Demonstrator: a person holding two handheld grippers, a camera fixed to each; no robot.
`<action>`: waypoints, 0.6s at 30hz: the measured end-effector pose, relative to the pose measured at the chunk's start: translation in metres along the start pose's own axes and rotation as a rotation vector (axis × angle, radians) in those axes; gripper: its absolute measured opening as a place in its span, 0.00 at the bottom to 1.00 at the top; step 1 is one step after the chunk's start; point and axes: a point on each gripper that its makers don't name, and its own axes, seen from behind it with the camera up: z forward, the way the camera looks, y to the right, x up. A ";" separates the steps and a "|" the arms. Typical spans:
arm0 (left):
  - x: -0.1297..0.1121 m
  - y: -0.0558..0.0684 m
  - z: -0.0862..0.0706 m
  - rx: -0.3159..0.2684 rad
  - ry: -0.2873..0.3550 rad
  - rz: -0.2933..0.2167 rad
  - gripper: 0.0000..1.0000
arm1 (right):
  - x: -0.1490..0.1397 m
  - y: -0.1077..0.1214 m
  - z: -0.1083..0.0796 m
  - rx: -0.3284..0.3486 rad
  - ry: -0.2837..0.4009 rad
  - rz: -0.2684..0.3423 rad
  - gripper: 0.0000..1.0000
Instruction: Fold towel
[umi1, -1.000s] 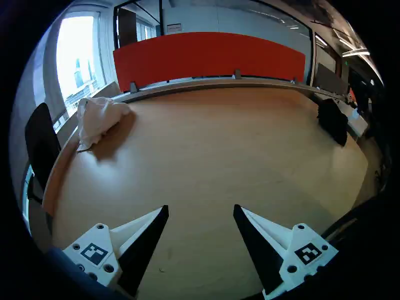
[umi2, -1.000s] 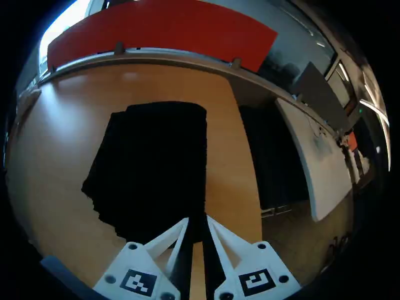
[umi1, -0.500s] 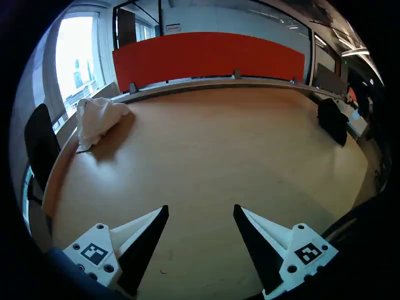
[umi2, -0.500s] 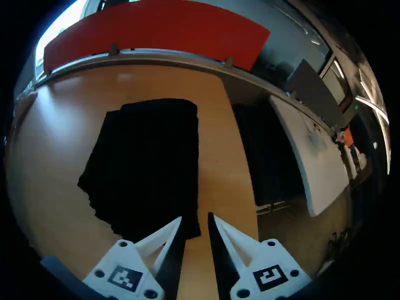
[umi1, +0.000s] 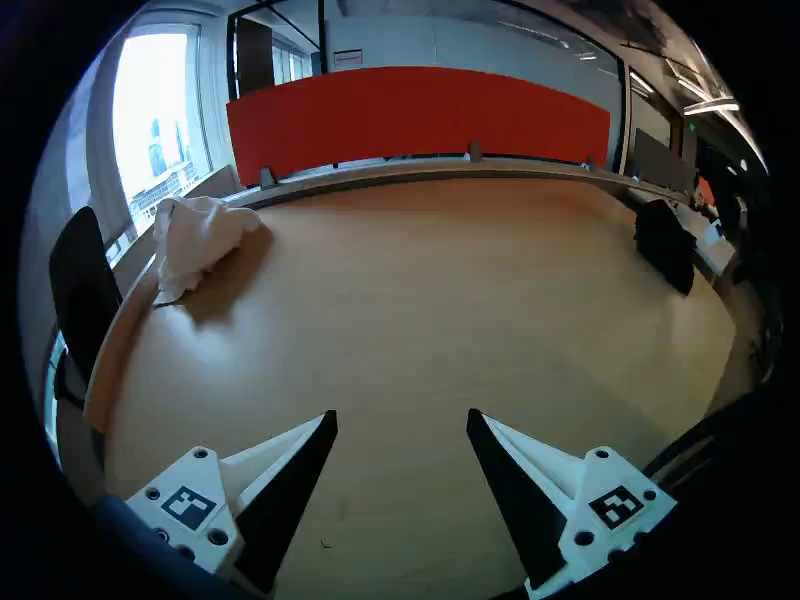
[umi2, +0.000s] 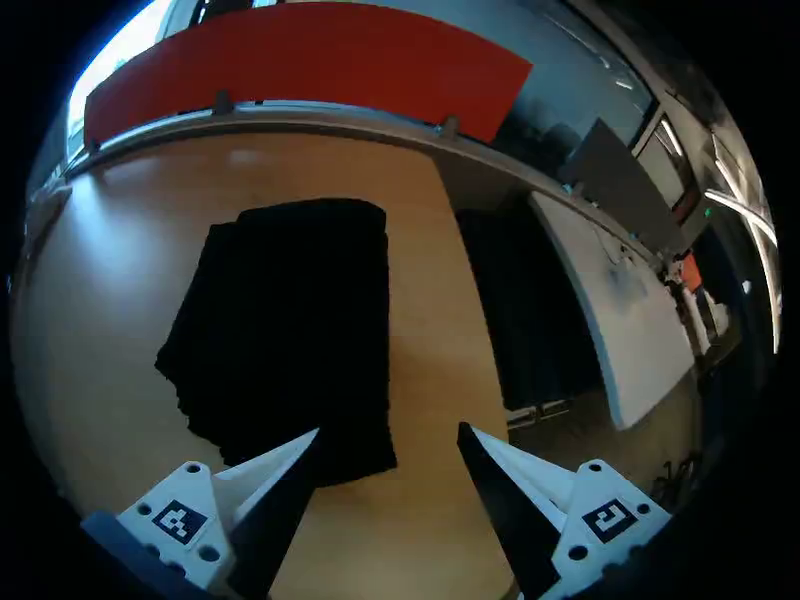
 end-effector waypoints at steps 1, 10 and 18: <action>0.000 0.000 0.000 0.000 0.001 0.000 0.97 | 0.001 0.000 -0.001 0.000 0.006 0.008 0.97; 0.002 0.000 0.000 -0.001 0.010 -0.005 0.96 | 0.022 -0.008 -0.014 0.020 0.089 0.148 0.97; 0.005 -0.001 -0.001 -0.003 0.018 -0.005 0.96 | 0.053 -0.014 -0.024 0.034 0.203 0.294 0.97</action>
